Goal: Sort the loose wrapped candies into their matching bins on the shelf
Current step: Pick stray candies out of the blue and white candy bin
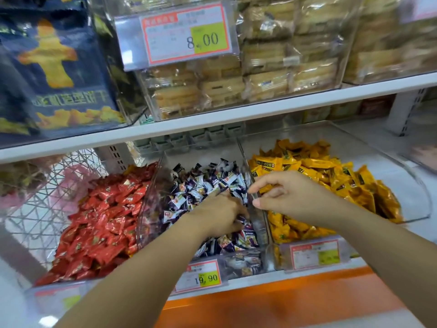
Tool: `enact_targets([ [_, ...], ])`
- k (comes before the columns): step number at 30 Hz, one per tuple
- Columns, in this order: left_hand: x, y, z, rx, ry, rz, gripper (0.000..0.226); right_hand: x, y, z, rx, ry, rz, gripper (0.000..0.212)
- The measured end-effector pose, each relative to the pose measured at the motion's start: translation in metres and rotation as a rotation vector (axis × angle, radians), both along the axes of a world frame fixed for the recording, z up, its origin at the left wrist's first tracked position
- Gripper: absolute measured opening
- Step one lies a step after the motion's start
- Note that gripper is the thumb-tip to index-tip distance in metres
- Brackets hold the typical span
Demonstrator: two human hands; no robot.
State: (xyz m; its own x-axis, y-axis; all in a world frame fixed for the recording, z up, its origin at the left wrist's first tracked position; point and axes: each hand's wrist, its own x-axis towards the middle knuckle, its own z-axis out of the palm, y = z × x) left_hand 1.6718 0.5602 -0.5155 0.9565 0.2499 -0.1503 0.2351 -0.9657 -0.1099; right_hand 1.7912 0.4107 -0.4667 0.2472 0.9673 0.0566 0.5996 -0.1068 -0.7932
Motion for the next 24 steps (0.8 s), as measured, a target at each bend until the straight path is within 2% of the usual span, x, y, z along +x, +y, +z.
enact_targets([
  [7, -0.025, 0.010, 0.013, 0.041, -0.010, 0.021, 0.027, -0.002, -0.001, 0.000, 0.004, -0.002, 0.000, 0.015],
  [10, -0.044, 0.014, 0.019, -0.007, -0.008, 0.059, 0.025, -0.002, -0.001, 0.000, 0.001, 0.002, 0.000, 0.014],
  [16, -0.063, 0.005, 0.041, -0.073, 0.151, 0.199, 0.030, -0.004, 0.000, 0.000, -0.011, -0.011, -0.012, 0.014],
  [19, -0.058, -0.005, 0.051, -0.168, 0.193, 0.265, 0.034, -0.004, 0.000, -0.001, -0.013, -0.018, -0.018, 0.013],
  [22, -0.038, -0.015, 0.050, -0.368, -0.024, 0.221, 0.030, -0.004, 0.001, -0.001, -0.007, -0.023, -0.029, 0.013],
  [24, -0.021, -0.021, 0.037, -0.495, -0.036, 0.255, 0.030, -0.005, 0.001, -0.001, -0.006, -0.026, -0.036, 0.013],
])
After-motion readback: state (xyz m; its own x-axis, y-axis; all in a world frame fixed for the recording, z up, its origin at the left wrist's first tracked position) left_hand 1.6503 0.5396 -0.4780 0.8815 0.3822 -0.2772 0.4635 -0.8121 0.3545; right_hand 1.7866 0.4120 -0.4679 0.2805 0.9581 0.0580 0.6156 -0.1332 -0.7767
